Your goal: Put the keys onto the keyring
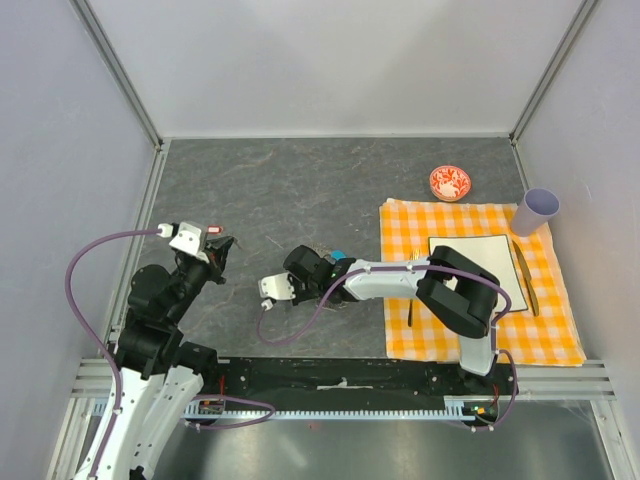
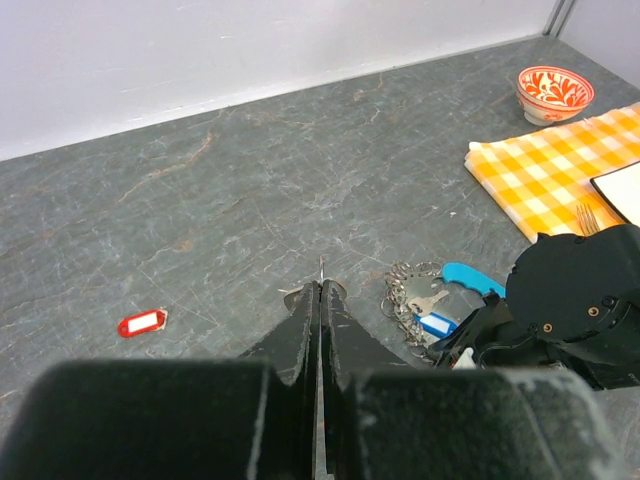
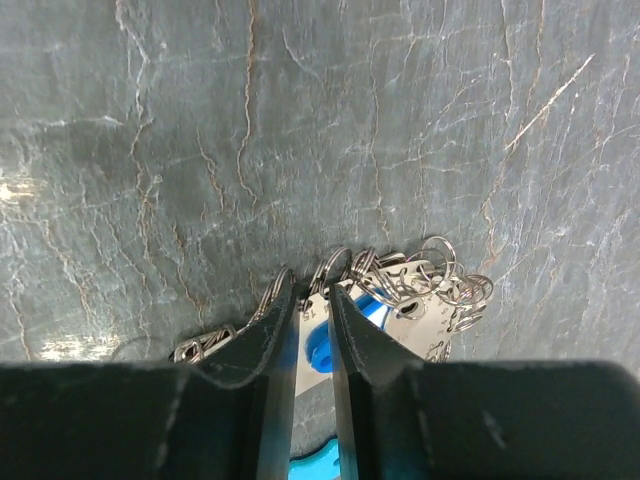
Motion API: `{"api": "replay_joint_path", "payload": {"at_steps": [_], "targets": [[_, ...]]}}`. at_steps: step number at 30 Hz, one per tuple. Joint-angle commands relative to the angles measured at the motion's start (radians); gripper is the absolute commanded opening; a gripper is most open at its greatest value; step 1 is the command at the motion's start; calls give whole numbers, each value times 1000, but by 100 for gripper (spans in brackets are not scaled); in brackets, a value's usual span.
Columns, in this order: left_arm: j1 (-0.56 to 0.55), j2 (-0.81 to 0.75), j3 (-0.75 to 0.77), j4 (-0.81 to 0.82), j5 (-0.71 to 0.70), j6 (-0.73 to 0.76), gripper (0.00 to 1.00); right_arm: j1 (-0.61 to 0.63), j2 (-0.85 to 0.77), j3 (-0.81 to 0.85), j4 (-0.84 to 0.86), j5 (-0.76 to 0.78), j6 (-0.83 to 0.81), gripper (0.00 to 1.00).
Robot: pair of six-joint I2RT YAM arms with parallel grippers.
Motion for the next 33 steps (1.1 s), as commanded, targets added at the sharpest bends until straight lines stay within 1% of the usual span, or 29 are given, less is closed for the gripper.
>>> {"api": "replay_joint_path", "payload": {"at_steps": [1, 7, 10, 19, 20, 22, 23, 33], "targets": [[-3, 9, 2, 5, 5, 1, 2, -6, -13, 9, -63, -75, 65, 27], [-3, 9, 2, 7, 7, 0, 2, -45, -24, -12, -56, -75, 82, 27], [-1, 11, 2, 7, 10, 0, 2, -61, -43, -28, -43, -115, 91, 27], [-1, 17, 2, 8, 16, 0, 2, -101, -78, -46, -20, -135, 114, 27], [-1, 15, 2, 9, 16, 1, 2, -103, -84, -46, -19, -146, 116, 28], [-1, 14, 0, 7, 17, 1, 2, -114, -89, -48, -17, -163, 128, 36], [-3, 14, 0, 8, 19, 1, 2, -117, -95, -49, -10, -179, 133, 38], [-1, 9, -1, 9, 24, 1, 2, -170, -158, -101, 58, -264, 186, 39]]}}
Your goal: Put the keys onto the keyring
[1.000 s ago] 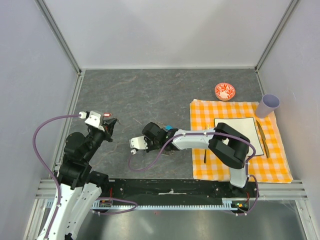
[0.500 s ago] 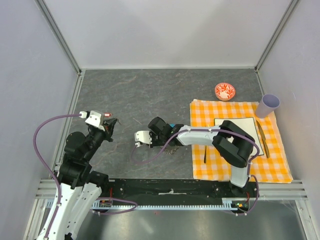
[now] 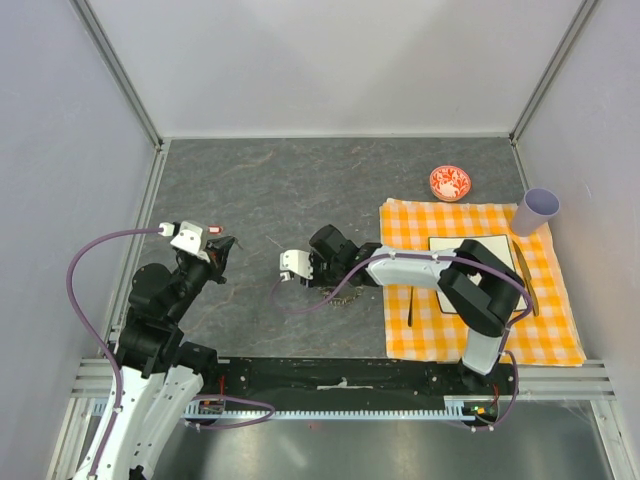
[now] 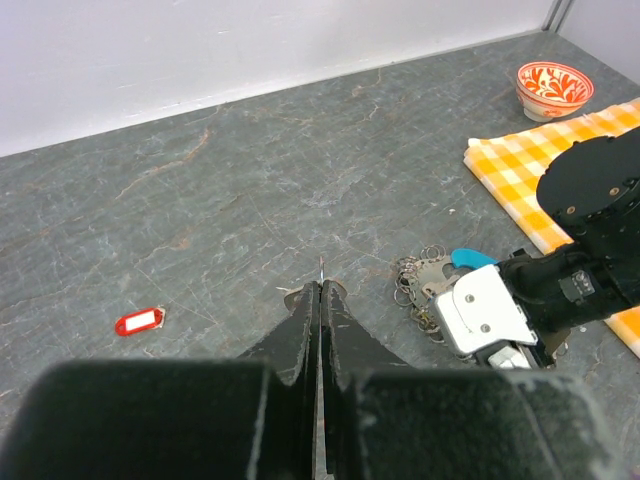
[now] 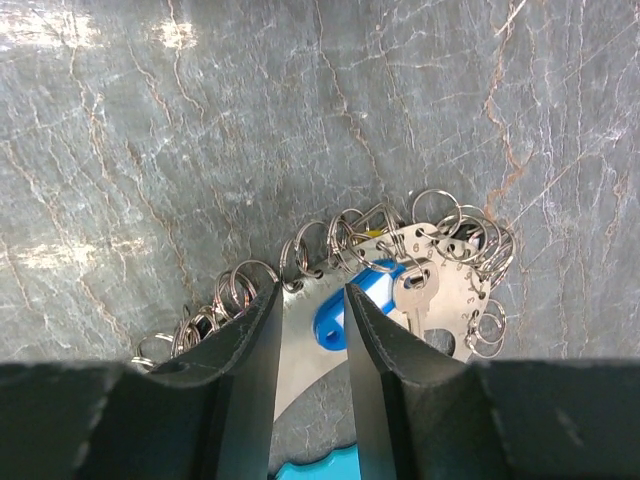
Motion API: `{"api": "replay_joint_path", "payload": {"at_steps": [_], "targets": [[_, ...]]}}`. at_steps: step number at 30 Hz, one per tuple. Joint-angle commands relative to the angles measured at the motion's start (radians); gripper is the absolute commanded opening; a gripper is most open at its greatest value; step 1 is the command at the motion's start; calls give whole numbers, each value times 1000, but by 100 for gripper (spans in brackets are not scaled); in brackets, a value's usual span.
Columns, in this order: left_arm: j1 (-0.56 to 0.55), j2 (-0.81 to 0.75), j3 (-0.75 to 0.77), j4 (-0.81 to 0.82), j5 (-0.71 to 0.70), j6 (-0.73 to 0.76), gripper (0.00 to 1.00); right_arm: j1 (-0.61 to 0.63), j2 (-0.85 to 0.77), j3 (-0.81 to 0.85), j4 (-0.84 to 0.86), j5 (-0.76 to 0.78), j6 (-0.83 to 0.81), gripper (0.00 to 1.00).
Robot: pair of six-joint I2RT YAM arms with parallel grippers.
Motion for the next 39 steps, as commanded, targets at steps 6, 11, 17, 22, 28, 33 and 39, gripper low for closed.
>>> {"api": "replay_joint_path", "payload": {"at_steps": [6, 11, 17, 22, 28, 33, 39], "targets": [[-1, -2, -3, 9, 20, 0, 2, -48, -90, -64, 82, -95, 40, 37], [-2, 0, -3, 10, 23, 1, 2, -53, -81, -70, 97, -127, 43, 33], [-1, 0, -3, 10, 25, 0, 2, -52, -62, -60, 105, -173, 46, 31], [-1, 0, -3, 12, 25, 1, 2, -50, -45, -50, 102, -188, 45, 32], [-1, 3, -3, 13, 26, 0, 2, -47, -24, -44, 106, -185, 40, 31], [-1, 4, -3, 13, 28, 0, 2, -47, -7, -38, 123, -181, 38, 30], [-2, 8, -3, 13, 29, 0, 2, -45, 10, -29, 129, -178, 38, 27]]}}
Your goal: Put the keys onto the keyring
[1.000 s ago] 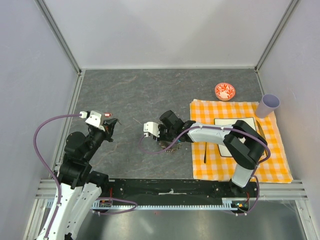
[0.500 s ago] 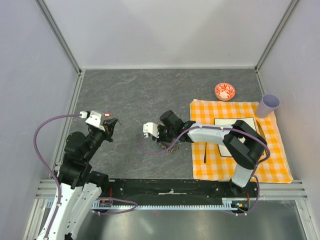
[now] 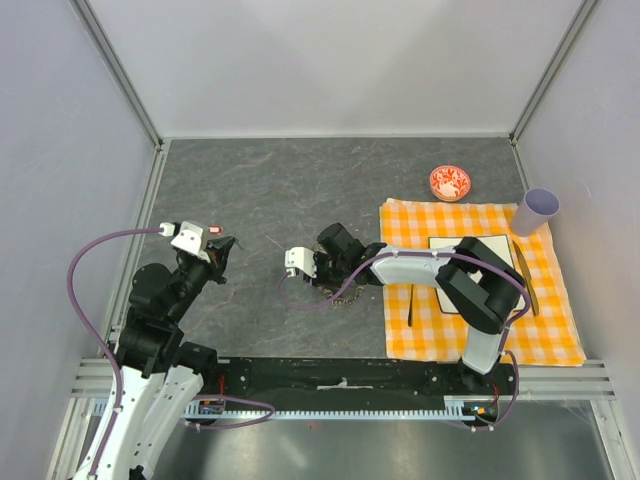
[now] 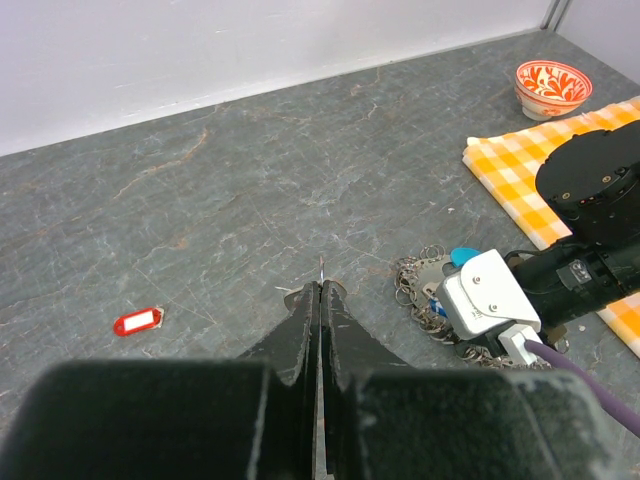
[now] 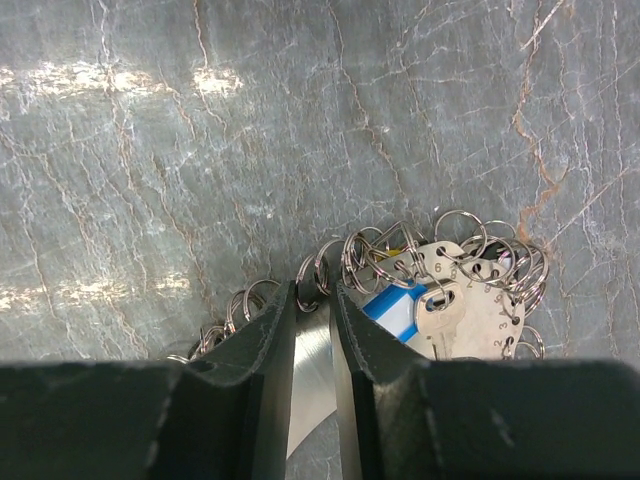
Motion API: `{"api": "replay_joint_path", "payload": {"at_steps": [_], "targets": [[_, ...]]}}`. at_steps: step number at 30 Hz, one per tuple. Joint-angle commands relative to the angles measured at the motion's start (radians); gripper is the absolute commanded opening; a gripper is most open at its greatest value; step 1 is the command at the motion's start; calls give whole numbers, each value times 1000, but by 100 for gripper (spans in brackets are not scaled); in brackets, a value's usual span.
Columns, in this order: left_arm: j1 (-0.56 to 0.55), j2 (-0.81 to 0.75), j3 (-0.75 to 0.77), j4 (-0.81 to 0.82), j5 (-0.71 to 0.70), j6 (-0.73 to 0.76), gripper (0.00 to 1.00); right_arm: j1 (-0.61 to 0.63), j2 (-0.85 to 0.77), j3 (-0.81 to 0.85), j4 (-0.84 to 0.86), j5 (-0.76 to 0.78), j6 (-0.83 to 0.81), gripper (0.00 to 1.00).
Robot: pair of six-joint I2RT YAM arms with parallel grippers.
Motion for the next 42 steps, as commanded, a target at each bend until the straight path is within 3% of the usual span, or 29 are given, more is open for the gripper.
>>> {"api": "replay_joint_path", "payload": {"at_steps": [1, 6, 12, 19, 24, 32, 42], "targets": [[-2, 6, -1, 13, 26, 0, 2, 5, 16, 34, 31, -23, 3, 26], [-1, 6, -1, 12, 26, 1, 2, 5, 17, 28, 31, -6, 3, 21], [-1, 3, -1, 12, 26, 0, 2, 6, -10, 18, 43, 6, -2, 0], [-2, 18, -3, 24, 69, 1, 2, 38, -121, -15, 28, 101, -46, 0], [-1, 67, 2, 62, 222, 1, 2, 78, -234, -29, -1, 224, -99, 0], [-1, 194, 33, 159, 592, -16, 2, 132, -463, -70, 17, 364, -165, 0], [-46, 409, 143, 220, 793, -97, 2, 185, -630, -235, 293, 539, -238, 0]]}}
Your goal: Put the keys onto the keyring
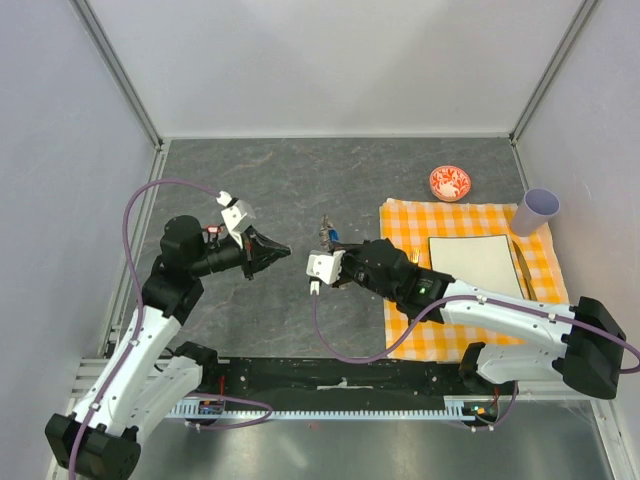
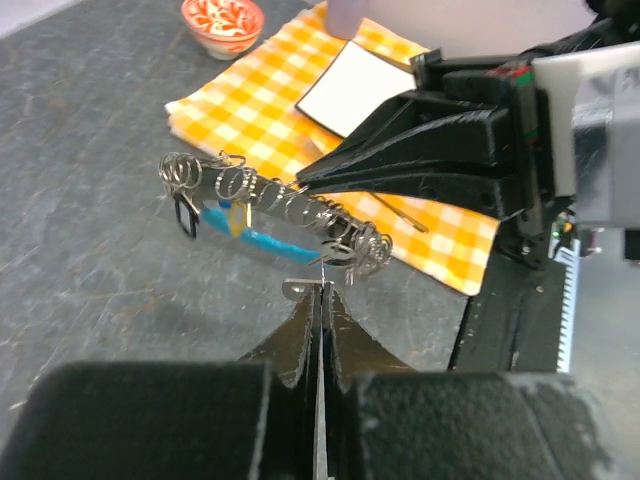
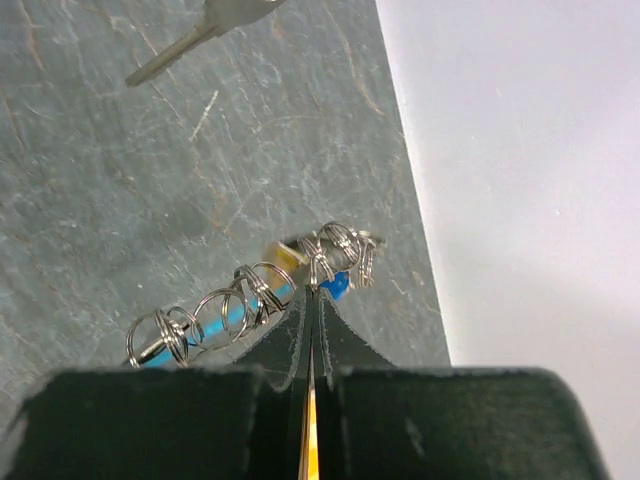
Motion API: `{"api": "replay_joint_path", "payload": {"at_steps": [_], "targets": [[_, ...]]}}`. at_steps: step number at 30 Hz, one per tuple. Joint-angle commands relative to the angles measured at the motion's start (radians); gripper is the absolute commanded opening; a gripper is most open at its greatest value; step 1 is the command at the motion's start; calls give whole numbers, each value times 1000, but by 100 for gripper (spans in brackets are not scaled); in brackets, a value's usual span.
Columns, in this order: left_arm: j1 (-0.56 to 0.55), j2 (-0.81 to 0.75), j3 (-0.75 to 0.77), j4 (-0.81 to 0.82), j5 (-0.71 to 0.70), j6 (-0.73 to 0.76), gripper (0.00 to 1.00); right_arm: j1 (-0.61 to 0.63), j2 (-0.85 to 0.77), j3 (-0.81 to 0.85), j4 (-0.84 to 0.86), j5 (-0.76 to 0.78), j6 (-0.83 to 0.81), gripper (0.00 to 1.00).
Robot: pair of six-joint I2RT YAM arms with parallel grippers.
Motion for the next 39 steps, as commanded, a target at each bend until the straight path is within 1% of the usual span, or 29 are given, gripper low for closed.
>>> {"api": "replay_joint_path", "payload": {"at_steps": [1, 5, 8, 13, 21, 31, 39], "targets": [[-19, 61, 76, 80, 154, -82, 2, 29, -31, -44, 179, 128, -60, 0], [-41, 136, 107, 85, 175, -119, 2, 46, -40, -61, 236, 142, -73, 0], [-50, 162, 117, 80, 175, -158, 2, 50, -57, -71, 263, 131, -56, 0], [-81, 193, 114, 56, 136, -225, 2, 53, -84, -87, 280, 107, -7, 0], [-105, 222, 124, 8, 51, -262, 2, 69, -78, -101, 305, 97, -4, 0], [-107, 302, 165, -32, 44, -300, 2, 89, -58, -92, 292, 106, -16, 0], [-110, 307, 162, -35, 53, -323, 2, 99, -46, -89, 283, 114, -27, 1]]}}
